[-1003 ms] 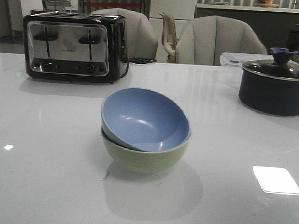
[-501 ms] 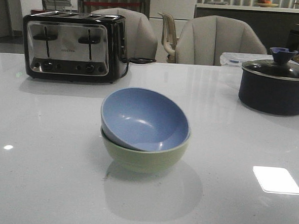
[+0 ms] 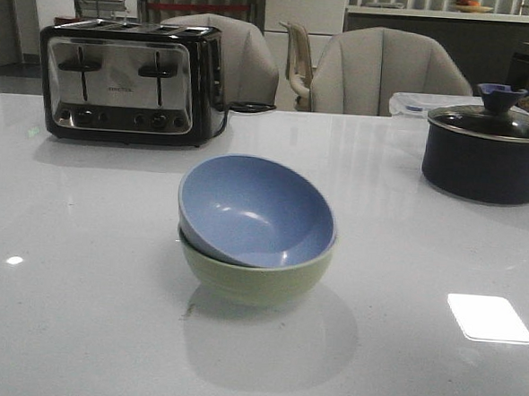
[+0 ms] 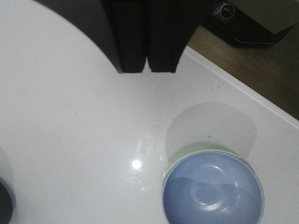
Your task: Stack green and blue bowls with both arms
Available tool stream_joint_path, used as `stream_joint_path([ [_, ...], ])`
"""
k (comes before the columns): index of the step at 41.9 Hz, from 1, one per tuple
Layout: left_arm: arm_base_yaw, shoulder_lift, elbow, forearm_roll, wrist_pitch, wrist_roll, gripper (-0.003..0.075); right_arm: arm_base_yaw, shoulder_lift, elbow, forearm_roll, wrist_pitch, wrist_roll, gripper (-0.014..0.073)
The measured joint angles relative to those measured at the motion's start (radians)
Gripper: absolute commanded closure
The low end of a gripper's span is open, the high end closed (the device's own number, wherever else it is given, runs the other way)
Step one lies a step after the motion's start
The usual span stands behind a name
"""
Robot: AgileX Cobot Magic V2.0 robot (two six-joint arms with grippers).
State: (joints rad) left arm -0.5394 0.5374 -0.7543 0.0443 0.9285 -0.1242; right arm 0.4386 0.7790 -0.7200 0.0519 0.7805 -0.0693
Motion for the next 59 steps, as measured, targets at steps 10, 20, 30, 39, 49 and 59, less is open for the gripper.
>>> stream_joint_path([
  [10, 0.15, -0.137, 0.136, 0.053, -0.234, 0.0, 0.0619, 0.0, 0.0, 0.0, 0.0, 0.0, -0.002, 0.056],
  [20, 0.435, -0.37, 0.389, 0.055, -0.509, 0.0, 0.0618, 0.0, 0.0, 0.0, 0.0, 0.0, -0.002, 0.056],
  [30, 0.596, -0.529, 0.602, 0.042, -0.665, 0.0, 0.0618, 0.0, 0.0, 0.0, 0.0, 0.002, -0.002, 0.056],
  [39, 0.563, -0.542, 0.746, 0.011, -0.775, 0.012, 0.0619, 0.0, 0.0, 0.0, 0.0, 0.001, -0.002, 0.056],
  [49, 0.501, -0.542, 0.76, 0.008, -0.873, 0.046, 0.0618, 0.0, 0.0, 0.0, 0.0, 0.002, -0.002, 0.056],
  [59, 0.494, -0.542, 0.76, -0.024, -0.889, 0.096, 0.0619, 0.0, 0.0, 0.0, 0.0, 0.002, -0.002, 0.056],
])
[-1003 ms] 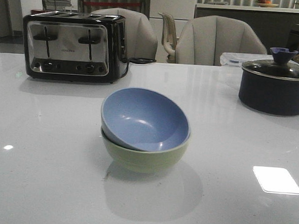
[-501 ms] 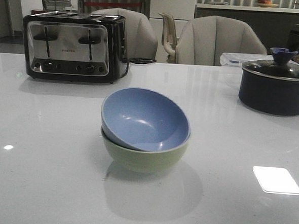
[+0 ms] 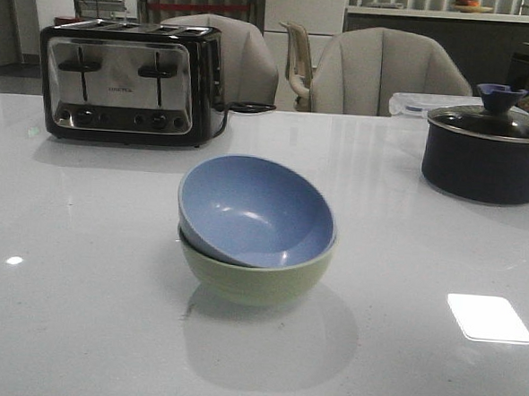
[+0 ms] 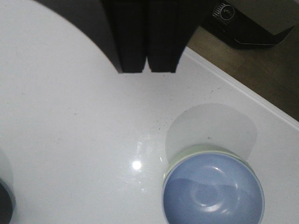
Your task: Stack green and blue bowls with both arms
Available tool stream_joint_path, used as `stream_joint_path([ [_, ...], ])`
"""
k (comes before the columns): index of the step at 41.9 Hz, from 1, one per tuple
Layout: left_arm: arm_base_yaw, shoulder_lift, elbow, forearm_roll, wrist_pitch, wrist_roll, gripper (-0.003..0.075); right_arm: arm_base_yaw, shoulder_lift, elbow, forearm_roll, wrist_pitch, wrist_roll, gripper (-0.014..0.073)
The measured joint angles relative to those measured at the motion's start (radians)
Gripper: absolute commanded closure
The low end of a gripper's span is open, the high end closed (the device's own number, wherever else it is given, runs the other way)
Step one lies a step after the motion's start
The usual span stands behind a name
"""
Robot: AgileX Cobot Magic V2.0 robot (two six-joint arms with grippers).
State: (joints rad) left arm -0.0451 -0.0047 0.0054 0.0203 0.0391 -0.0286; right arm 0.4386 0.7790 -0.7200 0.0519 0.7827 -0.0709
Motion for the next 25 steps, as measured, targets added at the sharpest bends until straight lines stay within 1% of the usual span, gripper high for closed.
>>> stream_joint_path([
  [25, -0.006, 0.0, 0.0, -0.009, 0.0, 0.0, 0.0619, 0.0, 0.0, 0.0, 0.0, 0.0, 0.0, 0.056],
])
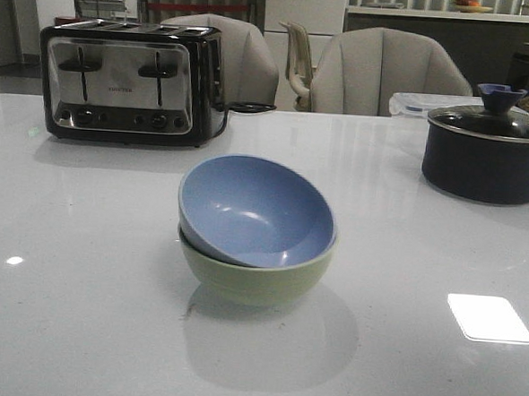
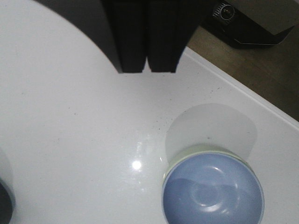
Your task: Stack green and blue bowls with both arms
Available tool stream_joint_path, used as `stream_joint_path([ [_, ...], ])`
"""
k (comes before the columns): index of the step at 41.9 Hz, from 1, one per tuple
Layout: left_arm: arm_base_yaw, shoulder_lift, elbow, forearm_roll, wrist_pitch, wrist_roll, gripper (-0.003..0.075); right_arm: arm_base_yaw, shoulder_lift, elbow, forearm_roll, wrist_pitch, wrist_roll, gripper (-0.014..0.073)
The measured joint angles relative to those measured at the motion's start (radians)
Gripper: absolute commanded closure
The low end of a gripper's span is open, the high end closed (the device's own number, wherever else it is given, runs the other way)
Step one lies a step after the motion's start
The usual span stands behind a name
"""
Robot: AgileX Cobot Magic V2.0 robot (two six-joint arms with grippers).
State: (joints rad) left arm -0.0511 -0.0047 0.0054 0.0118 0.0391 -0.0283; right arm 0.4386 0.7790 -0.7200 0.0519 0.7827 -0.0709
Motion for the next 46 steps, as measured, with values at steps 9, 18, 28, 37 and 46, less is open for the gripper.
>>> stream_joint_path([
  [9, 0.0, 0.0, 0.0, 0.0, 0.0, 0.0, 0.0619, 0.0, 0.0, 0.0, 0.0, 0.0, 0.0, 0.056],
  [18, 0.0, 0.0, 0.0, 0.0, -0.002, 0.0, 0.0619, -0.022, -0.077, 0.034, 0.0, -0.026, 0.0, 0.056],
  [28, 0.0, 0.0, 0.0, 0.0, -0.002, 0.002, 0.0619, -0.199, -0.4, 0.284, -0.005, -0.263, 0.0, 0.056],
  [37, 0.0, 0.0, 0.0, 0.0, -0.002, 0.002, 0.0619, -0.348, -0.696, 0.587, -0.005, -0.493, 0.0, 0.056],
  [46, 0.0, 0.0, 0.0, 0.0, -0.002, 0.002, 0.0619, -0.384, -0.787, 0.747, -0.005, -0.633, 0.0, 0.056],
])
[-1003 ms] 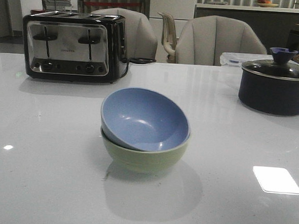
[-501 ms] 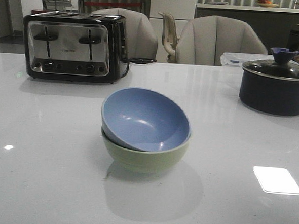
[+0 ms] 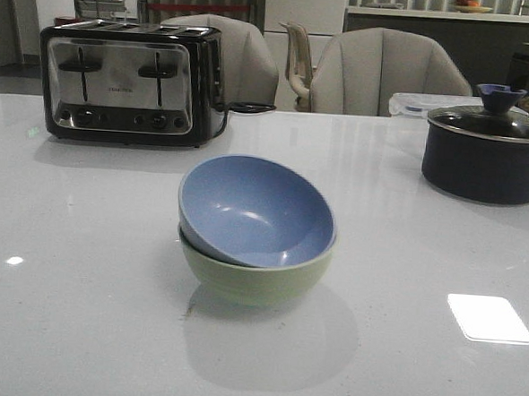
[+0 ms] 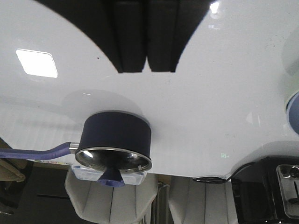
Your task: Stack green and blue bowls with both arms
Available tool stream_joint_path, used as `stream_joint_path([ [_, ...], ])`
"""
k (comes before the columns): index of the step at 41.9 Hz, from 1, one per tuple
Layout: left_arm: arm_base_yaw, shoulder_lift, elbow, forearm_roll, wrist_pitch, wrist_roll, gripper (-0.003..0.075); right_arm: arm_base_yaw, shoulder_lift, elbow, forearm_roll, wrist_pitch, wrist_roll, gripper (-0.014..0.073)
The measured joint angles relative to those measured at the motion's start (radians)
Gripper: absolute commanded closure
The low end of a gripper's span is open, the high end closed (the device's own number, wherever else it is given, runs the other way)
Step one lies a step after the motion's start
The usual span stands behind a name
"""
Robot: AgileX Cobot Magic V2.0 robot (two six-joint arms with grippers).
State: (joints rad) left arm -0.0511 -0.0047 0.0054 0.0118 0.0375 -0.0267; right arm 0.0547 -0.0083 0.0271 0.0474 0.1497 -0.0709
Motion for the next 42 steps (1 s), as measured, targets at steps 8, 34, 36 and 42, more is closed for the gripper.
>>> stream_joint_path([
  [8, 0.0, 0.0, 0.0, 0.0, 0.0, 0.0, 0.0619, -0.002, -0.001, 0.002, 0.0, -0.036, 0.0, 0.056],
  [34, 0.0, 0.0, 0.0, 0.0, 0.0, 0.0, 0.0619, -0.044, -0.001, 0.002, 0.0, -0.046, 0.0, 0.056],
  [36, 0.0, 0.0, 0.0, 0.0, 0.0, 0.0, 0.0619, -0.044, -0.001, 0.002, 0.002, -0.046, 0.0, 0.056],
  [42, 0.0, 0.0, 0.0, 0.0, 0.0, 0.0, 0.0619, -0.044, -0.001, 0.002, 0.002, -0.046, 0.0, 0.056],
])
